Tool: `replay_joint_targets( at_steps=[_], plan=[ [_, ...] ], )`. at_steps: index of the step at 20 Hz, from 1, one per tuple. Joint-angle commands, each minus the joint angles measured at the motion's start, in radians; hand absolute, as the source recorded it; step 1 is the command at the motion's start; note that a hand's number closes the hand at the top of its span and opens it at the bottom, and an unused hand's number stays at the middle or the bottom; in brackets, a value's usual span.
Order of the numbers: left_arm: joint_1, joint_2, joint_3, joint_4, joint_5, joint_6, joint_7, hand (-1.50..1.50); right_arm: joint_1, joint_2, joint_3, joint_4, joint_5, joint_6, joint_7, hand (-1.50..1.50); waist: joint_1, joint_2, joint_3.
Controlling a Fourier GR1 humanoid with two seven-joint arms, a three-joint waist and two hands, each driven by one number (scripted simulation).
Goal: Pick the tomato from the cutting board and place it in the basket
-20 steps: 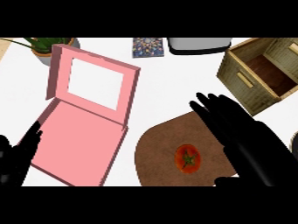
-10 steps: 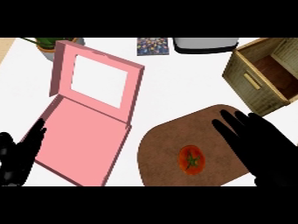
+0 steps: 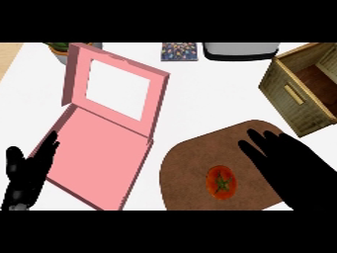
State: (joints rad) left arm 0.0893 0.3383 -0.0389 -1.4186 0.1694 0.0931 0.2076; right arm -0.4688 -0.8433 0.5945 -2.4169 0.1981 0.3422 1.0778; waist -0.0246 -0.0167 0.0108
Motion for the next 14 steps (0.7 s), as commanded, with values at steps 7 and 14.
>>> replay_joint_targets(
  at_steps=[7,14],
  plan=[
    [0.069,-0.058,-0.052,0.006,-0.008,-0.028,0.024,0.00,-0.020,0.104,0.110,0.006,0.123,-0.017,0.137,-1.50,0.026,0.012,-0.012],
    [0.029,-0.083,-0.060,0.032,-0.031,-0.017,0.044,0.00,0.033,0.129,0.201,0.111,0.235,-0.023,0.080,-1.50,0.021,0.016,-0.012]
  ],
)
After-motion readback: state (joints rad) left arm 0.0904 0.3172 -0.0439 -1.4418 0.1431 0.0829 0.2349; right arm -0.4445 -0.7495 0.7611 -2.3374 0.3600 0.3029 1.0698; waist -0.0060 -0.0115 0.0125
